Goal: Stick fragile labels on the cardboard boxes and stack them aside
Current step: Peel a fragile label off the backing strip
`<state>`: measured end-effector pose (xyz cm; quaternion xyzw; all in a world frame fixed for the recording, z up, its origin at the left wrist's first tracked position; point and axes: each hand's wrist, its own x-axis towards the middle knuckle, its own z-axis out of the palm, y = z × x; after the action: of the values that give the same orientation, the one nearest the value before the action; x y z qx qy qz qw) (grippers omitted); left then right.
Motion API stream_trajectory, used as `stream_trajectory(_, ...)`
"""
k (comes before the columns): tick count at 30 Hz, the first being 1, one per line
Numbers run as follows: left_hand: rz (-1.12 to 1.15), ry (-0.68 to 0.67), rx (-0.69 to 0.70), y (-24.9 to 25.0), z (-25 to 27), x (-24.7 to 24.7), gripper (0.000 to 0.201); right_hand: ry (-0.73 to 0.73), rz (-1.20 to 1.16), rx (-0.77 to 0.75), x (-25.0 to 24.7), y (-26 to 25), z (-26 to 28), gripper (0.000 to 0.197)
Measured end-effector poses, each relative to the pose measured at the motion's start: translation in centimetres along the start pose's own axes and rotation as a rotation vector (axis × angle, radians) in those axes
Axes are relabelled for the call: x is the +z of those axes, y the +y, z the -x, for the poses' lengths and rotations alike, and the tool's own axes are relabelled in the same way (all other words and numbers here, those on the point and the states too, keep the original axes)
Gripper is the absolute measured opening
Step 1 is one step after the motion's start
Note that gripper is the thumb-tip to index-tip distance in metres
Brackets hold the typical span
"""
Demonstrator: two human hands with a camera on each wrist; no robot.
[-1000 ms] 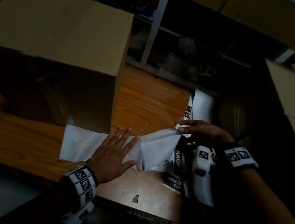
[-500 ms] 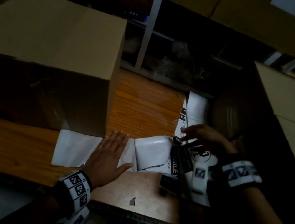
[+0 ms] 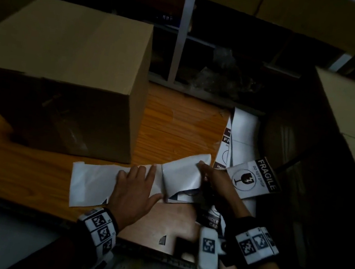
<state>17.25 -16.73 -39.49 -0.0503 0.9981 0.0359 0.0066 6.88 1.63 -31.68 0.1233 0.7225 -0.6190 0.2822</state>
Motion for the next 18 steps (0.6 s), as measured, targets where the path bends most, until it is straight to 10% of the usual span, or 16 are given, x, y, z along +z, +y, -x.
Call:
stream_trajectory(10,0.028,-0.052,0.056,0.0,0.4,-2.5,0.068,-0.299,-0.279,-0.091,2.3,1.6,2.2,0.042)
stream_trajectory(15,0.610,0.198,-0.221,1.3,2.5,-3.7,0.053,-0.364,0.331,-0.431,2.8,3.4,1.8,0.057)
stream_trajectory(18,0.964,0.127,-0.354,3.3,3.4,-4.1,0.075,-0.367,0.704,-0.518,3.4,2.9,2.2,0.051)
